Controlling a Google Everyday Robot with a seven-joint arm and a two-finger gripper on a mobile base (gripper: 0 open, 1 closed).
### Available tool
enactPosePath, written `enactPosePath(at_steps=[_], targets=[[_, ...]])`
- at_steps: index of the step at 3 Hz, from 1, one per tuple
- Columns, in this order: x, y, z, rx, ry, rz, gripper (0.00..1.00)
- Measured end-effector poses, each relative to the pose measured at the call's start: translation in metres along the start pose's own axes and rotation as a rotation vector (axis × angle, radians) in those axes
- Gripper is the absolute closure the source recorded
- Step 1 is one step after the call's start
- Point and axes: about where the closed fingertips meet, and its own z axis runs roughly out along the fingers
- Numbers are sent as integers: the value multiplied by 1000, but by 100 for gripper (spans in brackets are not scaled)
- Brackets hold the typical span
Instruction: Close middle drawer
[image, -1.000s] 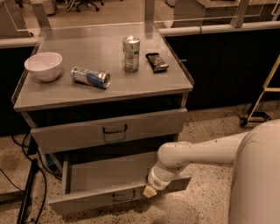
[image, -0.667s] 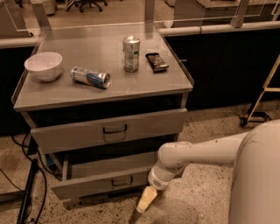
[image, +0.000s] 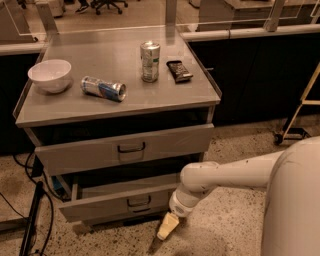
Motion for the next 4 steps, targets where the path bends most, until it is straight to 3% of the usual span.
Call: enactPosePath(at_steps=[2, 3, 4], targets=[[-3, -4, 1, 4, -1, -2, 65], [-17, -16, 2, 41, 2, -23, 88], [-32, -28, 2, 94, 12, -49, 100]])
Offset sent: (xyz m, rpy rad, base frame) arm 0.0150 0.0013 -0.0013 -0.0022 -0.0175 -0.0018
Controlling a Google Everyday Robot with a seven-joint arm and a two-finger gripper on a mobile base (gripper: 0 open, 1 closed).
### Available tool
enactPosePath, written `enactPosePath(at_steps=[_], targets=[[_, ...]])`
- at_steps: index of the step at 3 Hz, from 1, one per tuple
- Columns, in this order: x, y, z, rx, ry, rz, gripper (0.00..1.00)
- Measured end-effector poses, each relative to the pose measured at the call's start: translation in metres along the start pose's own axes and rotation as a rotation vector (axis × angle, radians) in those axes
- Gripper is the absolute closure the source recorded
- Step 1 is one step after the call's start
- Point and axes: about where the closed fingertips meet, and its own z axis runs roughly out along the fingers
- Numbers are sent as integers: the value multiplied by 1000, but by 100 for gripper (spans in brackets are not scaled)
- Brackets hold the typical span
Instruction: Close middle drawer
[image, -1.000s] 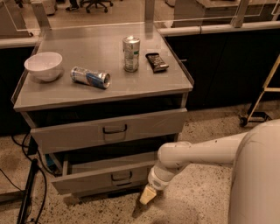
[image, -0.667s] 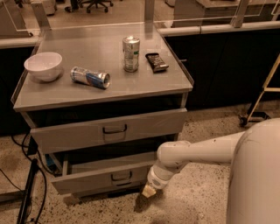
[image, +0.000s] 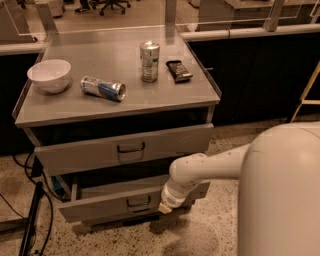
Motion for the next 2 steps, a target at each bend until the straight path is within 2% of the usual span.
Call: enactPosePath(at_steps=[2], targets=[[-16, -26, 8, 121, 36, -16, 100]])
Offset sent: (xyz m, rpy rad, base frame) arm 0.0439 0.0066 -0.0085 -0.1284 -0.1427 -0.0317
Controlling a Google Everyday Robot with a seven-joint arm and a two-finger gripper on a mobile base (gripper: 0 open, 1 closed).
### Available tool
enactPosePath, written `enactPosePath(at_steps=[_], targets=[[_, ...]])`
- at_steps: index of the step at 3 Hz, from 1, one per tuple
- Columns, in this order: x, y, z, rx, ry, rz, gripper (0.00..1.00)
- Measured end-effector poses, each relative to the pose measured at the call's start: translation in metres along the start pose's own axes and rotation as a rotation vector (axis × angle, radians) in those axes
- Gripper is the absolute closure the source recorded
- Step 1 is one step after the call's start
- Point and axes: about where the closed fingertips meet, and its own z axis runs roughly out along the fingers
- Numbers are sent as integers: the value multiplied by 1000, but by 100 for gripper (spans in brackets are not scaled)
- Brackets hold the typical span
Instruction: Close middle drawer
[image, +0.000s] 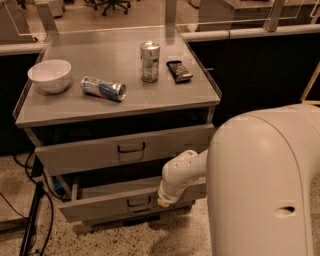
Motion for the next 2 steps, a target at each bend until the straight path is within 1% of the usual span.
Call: enactPosePath(at_steps=[1, 2], targets=[[-3, -6, 2, 36, 17, -1, 100], [-3, -6, 2, 39, 18, -1, 83]])
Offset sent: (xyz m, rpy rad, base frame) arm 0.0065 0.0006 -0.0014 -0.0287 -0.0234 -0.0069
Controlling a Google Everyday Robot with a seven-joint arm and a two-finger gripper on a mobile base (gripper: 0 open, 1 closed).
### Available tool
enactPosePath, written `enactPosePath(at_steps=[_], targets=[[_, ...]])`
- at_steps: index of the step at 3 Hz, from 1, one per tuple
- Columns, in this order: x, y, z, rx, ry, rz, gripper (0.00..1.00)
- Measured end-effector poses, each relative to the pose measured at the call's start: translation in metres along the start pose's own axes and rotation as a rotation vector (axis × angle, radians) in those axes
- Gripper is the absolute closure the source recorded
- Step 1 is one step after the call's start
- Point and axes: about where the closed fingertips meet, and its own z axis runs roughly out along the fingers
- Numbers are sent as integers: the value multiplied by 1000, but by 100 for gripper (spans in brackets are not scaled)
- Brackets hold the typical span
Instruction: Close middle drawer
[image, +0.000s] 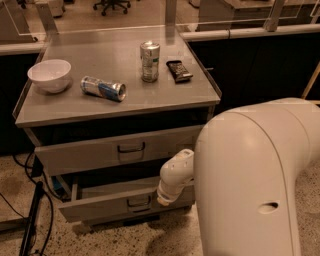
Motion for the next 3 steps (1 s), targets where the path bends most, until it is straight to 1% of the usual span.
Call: enactPosePath(at_steps=[1, 2, 3], targets=[[0, 0, 0, 0, 0, 0, 60], [0, 0, 0, 0, 0, 0, 29], [0, 0, 0, 0, 0, 0, 5]])
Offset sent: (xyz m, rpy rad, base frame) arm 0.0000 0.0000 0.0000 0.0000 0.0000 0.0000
